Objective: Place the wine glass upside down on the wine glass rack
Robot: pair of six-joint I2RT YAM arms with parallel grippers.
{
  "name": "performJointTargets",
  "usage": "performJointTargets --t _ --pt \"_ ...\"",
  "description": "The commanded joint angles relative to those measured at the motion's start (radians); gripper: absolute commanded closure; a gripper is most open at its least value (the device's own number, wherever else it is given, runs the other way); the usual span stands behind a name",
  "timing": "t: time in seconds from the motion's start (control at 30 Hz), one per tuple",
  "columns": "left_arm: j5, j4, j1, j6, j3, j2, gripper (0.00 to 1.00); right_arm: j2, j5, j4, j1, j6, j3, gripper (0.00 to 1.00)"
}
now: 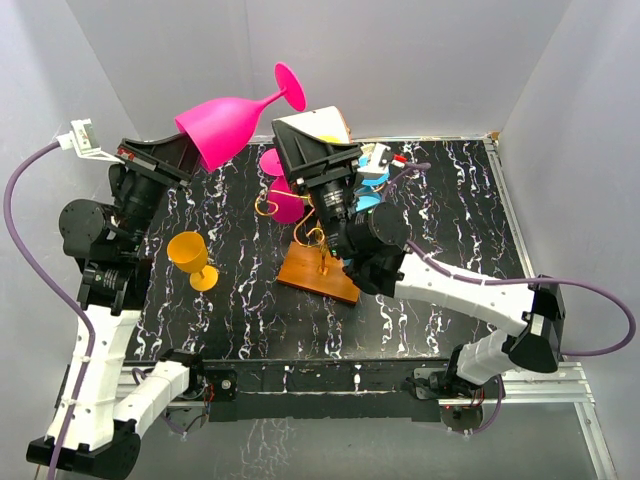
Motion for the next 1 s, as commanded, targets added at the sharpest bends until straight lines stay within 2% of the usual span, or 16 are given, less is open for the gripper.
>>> performJointTargets --t 0.0,0.13,0.23,0.3,0.37,0.5,0.7,0.97 --pt "-0.01 0.041 -0.002 -0.048 -0.007 -0.02 1.0 0.046 0.039 0.007 -0.001 -0.004 0.132 0.31" --pt "-0.085 0.053 -0.002 -0.068 -0.06 -0.066 1.0 0.121 0.011 0.029 -0.001 0.013 0.213 0.34" --pt "-0.074 0.033 -0.003 -0.076 -0.071 -0.074 1.0 0.155 0.036 -0.025 -0.001 0.039 0.266 0.39" --pt "-0.071 0.022 -0.002 -0.094 -0.086 -0.085 1.0 0.165 0.043 -0.019 -0.001 0.047 0.276 0.47" --pt "-0.083 0.024 -0.002 -0.127 -0.111 -0.11 1.0 0.17 0.053 -0.011 -0.001 0.046 0.276 0.52" --pt "-0.087 0.017 -0.002 -0.161 -0.135 -0.149 1.0 0.169 0.078 0.001 -0.001 0.055 0.264 0.56" --pt "-0.033 -0.004 -0.003 -0.165 -0.138 -0.175 1.0 0.183 0.016 -0.03 -0.001 0.072 0.276 0.67" --pt "0.022 -0.052 -0.002 -0.139 -0.137 -0.189 1.0 0.143 -0.018 0.012 -0.001 0.098 0.204 0.9"
